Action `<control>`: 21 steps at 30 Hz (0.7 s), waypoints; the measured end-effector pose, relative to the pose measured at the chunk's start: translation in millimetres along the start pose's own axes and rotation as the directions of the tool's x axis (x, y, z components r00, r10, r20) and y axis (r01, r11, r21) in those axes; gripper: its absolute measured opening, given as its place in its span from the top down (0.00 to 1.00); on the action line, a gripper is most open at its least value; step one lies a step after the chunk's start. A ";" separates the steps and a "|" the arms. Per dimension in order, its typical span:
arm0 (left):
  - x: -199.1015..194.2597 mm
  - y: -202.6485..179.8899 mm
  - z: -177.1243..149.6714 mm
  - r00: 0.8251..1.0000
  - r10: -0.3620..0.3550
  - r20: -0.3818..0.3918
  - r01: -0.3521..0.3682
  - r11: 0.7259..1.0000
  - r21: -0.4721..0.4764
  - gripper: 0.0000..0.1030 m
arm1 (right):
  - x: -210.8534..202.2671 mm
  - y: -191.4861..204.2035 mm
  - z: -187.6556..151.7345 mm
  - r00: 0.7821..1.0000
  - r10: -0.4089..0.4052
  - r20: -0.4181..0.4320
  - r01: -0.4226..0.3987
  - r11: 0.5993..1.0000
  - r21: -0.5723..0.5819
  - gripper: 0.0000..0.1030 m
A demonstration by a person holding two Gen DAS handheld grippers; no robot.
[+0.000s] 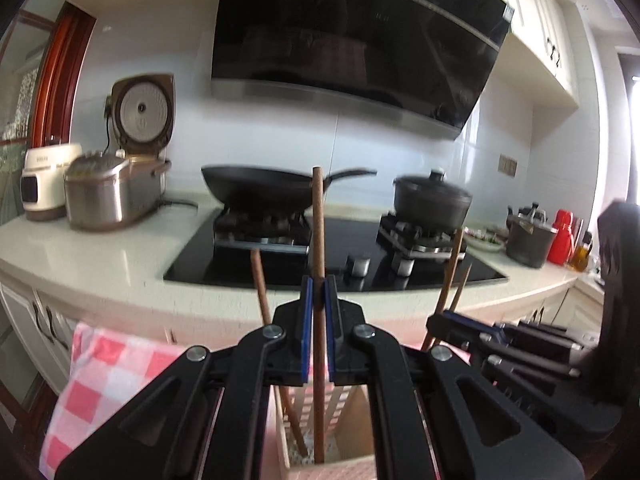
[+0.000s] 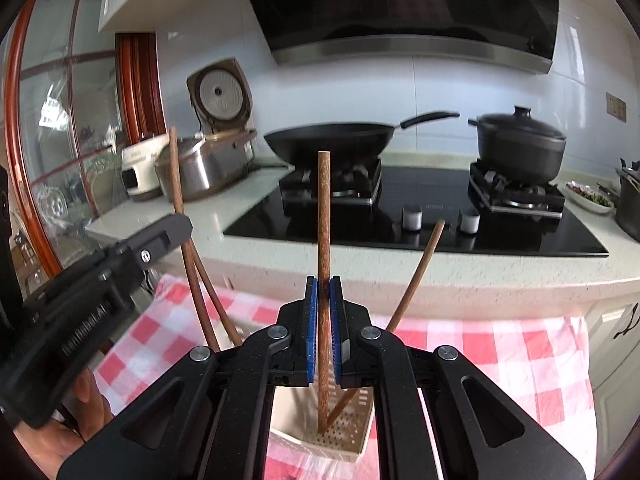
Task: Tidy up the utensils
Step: 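Lower both held chopsticks into the white basket, then open both tools to release the chopsticks into the basket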
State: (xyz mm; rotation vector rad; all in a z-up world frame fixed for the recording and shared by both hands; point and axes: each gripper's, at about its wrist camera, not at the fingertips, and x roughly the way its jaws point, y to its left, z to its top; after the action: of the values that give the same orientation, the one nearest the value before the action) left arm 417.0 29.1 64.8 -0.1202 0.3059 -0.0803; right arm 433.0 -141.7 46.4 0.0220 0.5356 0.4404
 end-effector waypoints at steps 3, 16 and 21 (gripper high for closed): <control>5.7 4.0 -17.1 1.000 0.013 -0.025 -0.013 1.000 -0.003 0.94 | 9.7 -5.2 -10.9 0.999 0.000 -0.037 0.001 1.000 0.027 0.93; -22.6 27.7 -35.0 0.998 0.066 0.001 -0.066 0.998 -0.016 0.66 | -15.3 -18.3 -18.4 1.000 0.014 -0.013 -0.013 0.998 0.069 0.86; -63.8 38.0 -47.2 0.993 0.117 0.029 -0.116 0.993 -0.037 0.23 | -55.7 -19.1 -37.7 0.999 0.033 0.034 -0.035 0.996 0.082 0.58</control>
State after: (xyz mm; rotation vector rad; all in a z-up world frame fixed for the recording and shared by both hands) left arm 344.2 67.8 34.0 -0.1385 0.2823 0.0425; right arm 379.0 -185.4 38.6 0.1180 0.5215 0.4501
